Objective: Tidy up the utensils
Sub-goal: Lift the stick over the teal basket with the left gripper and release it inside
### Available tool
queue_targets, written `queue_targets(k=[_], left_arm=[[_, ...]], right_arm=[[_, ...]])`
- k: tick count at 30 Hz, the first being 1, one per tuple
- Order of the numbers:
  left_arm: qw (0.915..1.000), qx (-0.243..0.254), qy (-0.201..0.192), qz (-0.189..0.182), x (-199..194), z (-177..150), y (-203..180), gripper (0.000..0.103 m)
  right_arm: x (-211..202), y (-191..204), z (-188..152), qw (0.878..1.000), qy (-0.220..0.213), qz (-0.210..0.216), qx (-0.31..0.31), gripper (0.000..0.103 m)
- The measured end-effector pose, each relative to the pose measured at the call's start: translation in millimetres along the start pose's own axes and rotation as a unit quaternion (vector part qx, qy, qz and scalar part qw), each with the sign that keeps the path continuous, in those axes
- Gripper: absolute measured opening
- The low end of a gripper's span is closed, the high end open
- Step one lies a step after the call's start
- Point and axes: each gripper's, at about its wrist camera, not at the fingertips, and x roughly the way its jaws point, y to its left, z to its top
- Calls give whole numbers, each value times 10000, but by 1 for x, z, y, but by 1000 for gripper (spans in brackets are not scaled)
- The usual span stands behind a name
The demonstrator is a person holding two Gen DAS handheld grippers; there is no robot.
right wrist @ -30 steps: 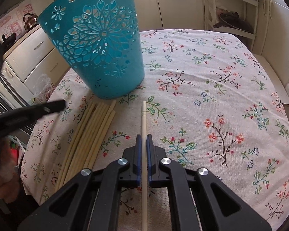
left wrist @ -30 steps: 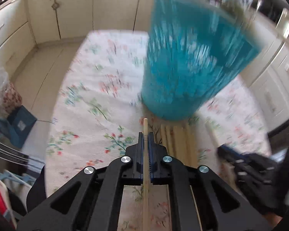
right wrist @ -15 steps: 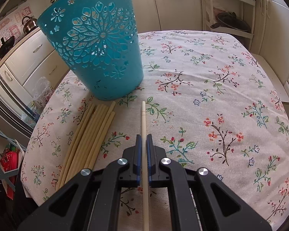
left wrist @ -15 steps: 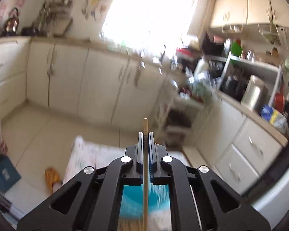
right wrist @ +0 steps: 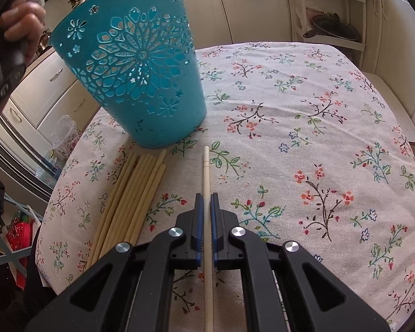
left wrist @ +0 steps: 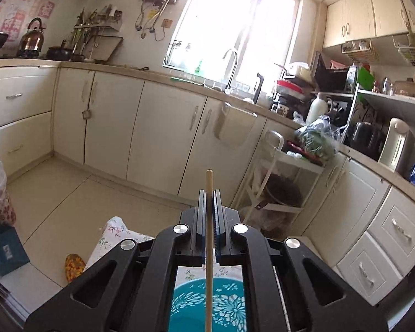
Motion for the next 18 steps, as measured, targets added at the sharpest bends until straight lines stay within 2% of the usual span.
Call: queue_targets(k=[8, 14, 15, 17, 18], left_arm=[[9995, 202, 206, 123, 4, -19, 3, 4], [9961, 639, 592, 159, 5, -30, -3, 6], [9953, 681, 661, 186, 4, -31, -2, 10], [9946, 691, 731, 268, 0, -31, 3, 26], [9946, 660, 716, 348, -6, -30, 7, 39]], right_arm=[[0, -1, 0, 10000, -5, 17, 14, 6], [0, 0, 0, 10000, 10, 26, 18, 6], [0, 0, 0, 10000, 12, 29, 20, 6], [0, -1, 0, 10000, 24, 57, 43, 6], [0, -2, 0, 10000, 26, 70, 56, 6]])
